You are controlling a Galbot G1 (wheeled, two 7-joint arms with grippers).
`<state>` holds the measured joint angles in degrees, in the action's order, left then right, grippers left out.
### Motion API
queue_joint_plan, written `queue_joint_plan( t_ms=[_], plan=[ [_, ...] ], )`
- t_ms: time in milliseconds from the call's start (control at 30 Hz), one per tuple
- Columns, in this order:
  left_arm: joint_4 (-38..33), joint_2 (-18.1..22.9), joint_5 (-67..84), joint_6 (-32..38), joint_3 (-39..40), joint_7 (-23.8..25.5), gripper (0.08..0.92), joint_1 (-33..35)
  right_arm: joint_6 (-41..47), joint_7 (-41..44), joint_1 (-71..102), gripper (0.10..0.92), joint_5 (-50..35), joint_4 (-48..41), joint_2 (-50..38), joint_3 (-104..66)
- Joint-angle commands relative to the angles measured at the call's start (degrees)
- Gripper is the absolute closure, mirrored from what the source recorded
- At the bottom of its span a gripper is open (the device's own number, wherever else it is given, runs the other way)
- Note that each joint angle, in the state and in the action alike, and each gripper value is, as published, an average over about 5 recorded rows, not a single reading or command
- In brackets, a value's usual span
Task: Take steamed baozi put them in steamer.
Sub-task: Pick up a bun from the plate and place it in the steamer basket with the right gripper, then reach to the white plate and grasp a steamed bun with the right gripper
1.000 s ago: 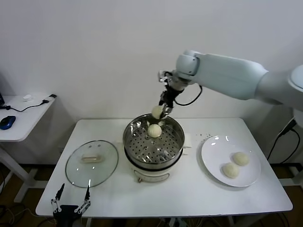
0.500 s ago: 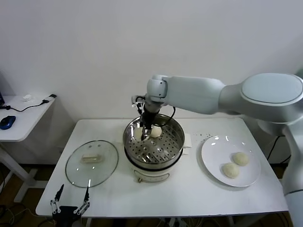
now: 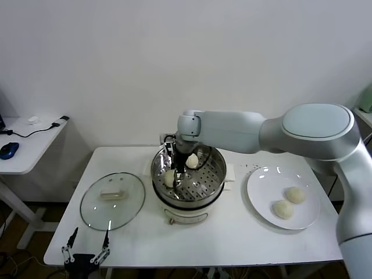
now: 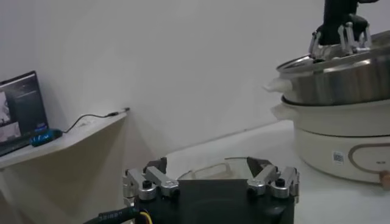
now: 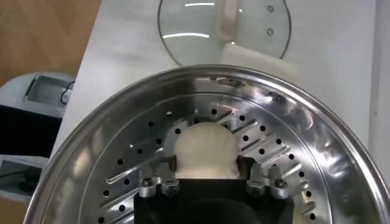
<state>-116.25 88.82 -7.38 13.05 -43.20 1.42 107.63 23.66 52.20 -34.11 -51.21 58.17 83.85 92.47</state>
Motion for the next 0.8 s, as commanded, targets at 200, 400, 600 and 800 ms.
queue_joint_plan(
  t_ms=[200,400,600,800],
  plan=[
    [0.02,0.01,-0.28,-0.08,0.09,0.02,0.177,-0.1,-1.02,2.88,-3.88,0.203,0.42,2.22,-3.36,-1.07],
    [-0.18,0.25,-0.92,-0.3,0.47,0.09,0.177,-0.4,-4.53,7.43,-11.68,0.203,1.49,6.2,-9.94,0.78],
    [-0.41,0.44,-1.29,-0.42,0.56,0.11,0.177,-0.42,-6.97,9.66,-16.09,0.203,5.19,12.32,-22.91,1.36],
    [-0.48,0.9,-1.46,-0.57,0.35,0.02,0.177,-0.81,-9.35,9.66,-16.32,0.203,13.19,18.69,-36.9,1.86]
  ],
)
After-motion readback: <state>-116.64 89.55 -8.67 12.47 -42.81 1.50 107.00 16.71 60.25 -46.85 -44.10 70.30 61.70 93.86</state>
